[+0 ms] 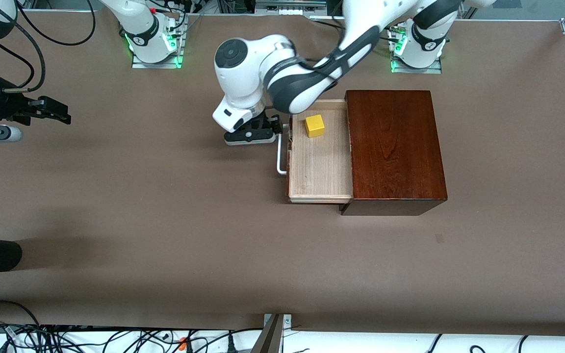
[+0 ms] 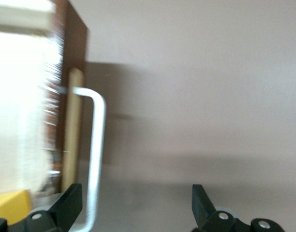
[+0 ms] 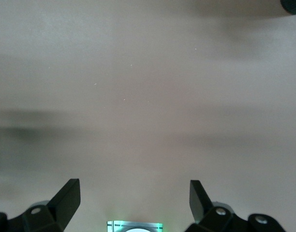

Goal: Open drawer, take yellow block, close drawer

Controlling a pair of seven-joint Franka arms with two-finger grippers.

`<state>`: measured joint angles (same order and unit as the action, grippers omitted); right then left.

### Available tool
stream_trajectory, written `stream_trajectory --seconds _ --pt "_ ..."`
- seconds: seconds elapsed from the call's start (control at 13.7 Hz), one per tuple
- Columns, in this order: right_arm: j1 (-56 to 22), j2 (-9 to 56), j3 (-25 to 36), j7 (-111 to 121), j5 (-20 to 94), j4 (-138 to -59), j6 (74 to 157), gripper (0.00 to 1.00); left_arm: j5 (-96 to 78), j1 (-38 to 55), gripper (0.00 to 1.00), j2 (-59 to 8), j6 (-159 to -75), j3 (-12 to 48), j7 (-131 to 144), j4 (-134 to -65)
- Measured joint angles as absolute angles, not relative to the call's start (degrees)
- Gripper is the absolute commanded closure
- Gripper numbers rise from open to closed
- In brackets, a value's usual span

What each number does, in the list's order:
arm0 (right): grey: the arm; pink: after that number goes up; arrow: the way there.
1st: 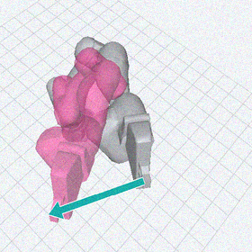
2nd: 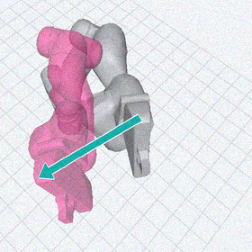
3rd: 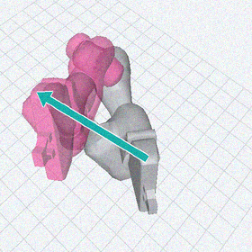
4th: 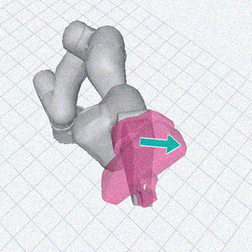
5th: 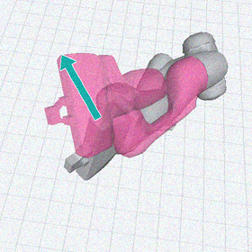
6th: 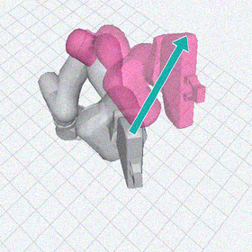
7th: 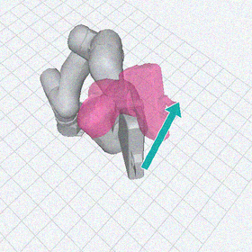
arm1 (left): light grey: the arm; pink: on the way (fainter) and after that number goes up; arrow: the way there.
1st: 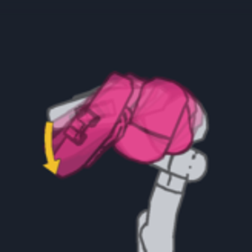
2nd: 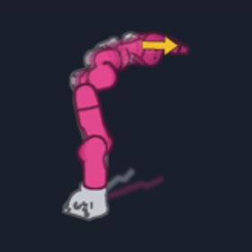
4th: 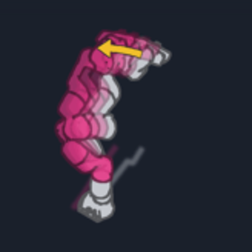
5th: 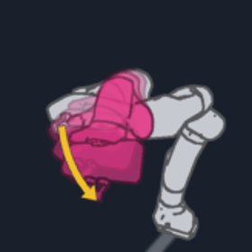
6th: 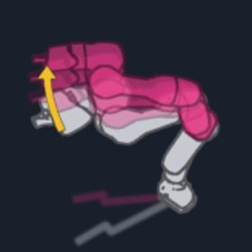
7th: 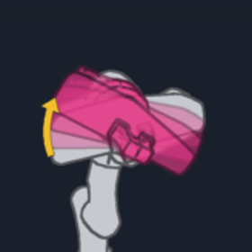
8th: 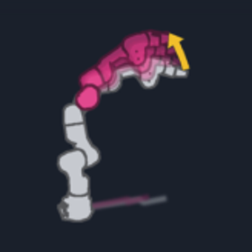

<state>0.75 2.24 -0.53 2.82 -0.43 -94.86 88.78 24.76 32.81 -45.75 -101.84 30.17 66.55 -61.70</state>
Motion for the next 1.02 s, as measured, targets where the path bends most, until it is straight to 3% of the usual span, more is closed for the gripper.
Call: stream_trajectory --seconds 0.22,0.51,0.8,1.02 --pt "0.7 2.3 -0.6 2.8 -0.4 -94.9 88.8 0.0 21.4 23.8 0.0 -37.2 -98.7 34.1 63.5 -66.3" --pt "0.3 2.3 -0.8 2.9 -0.3 -94.9 88.8 0.0 20.4 5.9 0.0 -29.1 -97.9 44.8 60.1 -74.2" --pt "-3.7 2.9 -1.1 2.8 0.2 -94.9 88.8 0.0 20.3 -10.3 0.0 -27.4 -96.3 54.2 55.8 -76.8" --pt "-6.1 3.7 -1.2 2.6 3.3 -94.9 88.9 0.0 20.2 -18.3 0.0 -27.4 -94.2 57.0 48.6 -76.9"
